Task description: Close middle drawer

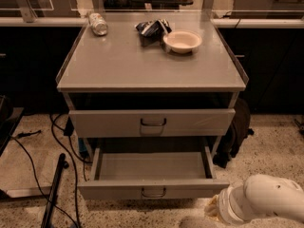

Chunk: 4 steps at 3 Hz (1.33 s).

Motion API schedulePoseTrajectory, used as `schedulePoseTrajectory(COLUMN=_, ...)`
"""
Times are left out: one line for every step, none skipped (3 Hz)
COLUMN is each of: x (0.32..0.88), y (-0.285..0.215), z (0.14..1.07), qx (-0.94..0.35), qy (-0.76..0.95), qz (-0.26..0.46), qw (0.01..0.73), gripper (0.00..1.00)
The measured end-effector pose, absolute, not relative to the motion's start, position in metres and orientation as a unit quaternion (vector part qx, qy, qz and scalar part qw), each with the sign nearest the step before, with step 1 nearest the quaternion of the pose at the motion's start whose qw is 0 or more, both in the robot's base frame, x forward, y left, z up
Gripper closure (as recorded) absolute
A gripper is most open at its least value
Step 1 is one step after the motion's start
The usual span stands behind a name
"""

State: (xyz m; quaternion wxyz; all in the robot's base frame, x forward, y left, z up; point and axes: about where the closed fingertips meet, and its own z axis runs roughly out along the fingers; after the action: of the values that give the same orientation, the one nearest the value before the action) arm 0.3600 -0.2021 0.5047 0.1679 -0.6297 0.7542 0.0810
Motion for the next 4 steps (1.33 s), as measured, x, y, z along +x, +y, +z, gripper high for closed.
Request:
schedulePoseTrajectory(x=0.36, y=-0.202, z=0.505, qx=-0.63, qy=0.754, qz=0.081, qw=0.168, gripper=1.0)
schedulePoseTrajectory(x=0.363, y=-0.2, z=0.497, qx=-0.64, qy=0.745, qz=0.064, qw=0.179, gripper=1.0)
schedulePoseTrajectory(x=0.377, y=-0.194, z=0.476, qx=-0.663, qy=0.718, qz=0.026, qw=0.211, gripper=1.0)
schedulePoseTrajectory(x=0.392, y=-0.188, z=0.464, qx=-0.669, qy=0.7, qz=0.007, qw=0.25, gripper=1.0)
